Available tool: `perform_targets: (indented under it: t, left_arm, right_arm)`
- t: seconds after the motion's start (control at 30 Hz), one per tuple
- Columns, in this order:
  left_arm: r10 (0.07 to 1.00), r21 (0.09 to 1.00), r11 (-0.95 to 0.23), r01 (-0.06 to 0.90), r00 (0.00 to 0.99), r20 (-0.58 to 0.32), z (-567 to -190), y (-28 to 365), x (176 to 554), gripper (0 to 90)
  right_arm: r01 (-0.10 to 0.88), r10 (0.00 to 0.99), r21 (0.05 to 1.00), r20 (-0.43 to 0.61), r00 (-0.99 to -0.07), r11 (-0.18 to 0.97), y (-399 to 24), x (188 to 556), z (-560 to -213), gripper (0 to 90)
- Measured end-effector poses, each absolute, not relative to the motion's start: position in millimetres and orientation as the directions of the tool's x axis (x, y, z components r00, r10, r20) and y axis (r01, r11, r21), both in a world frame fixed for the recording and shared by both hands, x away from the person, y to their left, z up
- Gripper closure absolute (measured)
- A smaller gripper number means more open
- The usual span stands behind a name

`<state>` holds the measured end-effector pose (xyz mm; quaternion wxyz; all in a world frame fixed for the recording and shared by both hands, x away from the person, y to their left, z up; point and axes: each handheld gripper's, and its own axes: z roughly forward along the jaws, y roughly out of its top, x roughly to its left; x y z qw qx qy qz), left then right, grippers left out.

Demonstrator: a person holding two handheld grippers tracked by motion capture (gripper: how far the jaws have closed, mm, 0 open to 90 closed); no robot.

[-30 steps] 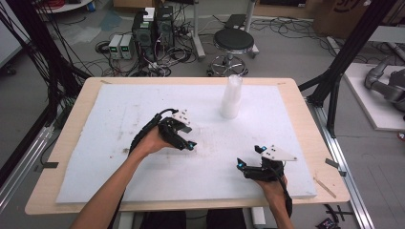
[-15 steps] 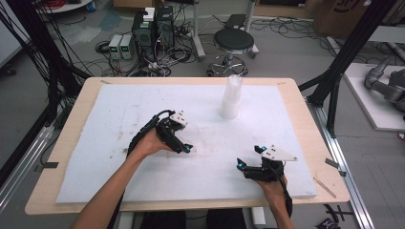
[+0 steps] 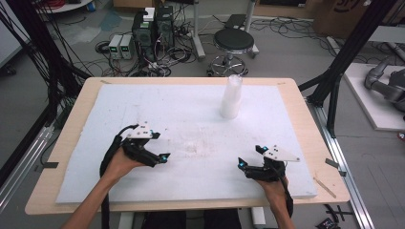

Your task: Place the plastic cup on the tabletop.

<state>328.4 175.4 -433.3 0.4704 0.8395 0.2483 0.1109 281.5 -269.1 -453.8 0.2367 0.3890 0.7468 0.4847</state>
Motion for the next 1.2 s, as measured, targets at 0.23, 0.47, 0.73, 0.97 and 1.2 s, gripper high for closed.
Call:
perform_targets:
  t: [0.23, 0.47, 0.73, 0.97, 1.2]
  left_arm:
    - [0.67, 0.891, -0.276, 0.36, 0.737, -0.09, -453, 216, 293, 10.9]
    - [0.716, 0.907, -0.232, 0.351, 0.693, -0.085, -468, 225, 278, 11.5]
    - [0.727, 0.93, -0.182, 0.318, 0.681, -0.091, -469, 230, 274, 12.3]
    - [0.724, 0.935, -0.174, 0.31, 0.684, -0.092, -469, 231, 273, 12.4]
    - [0.722, 0.935, -0.186, 0.303, 0.688, -0.08, -469, 231, 272, 12.4]
  right_arm:
    - [0.346, 0.813, 0.913, 0.026, -0.582, 0.219, -270, 280, -454, 15.0]
    - [0.33, 0.817, 0.92, 0.019, -0.576, 0.211, -270, 278, -454, 15.0]
    - [0.309, 0.816, 0.928, 0.009, -0.577, 0.209, -271, 276, -454, 15.0]
    - [0.316, 0.818, 0.925, 0.011, -0.575, 0.21, -270, 276, -454, 15.0]
    - [0.31, 0.812, 0.925, 0.003, -0.583, 0.219, -270, 275, -454, 15.0]
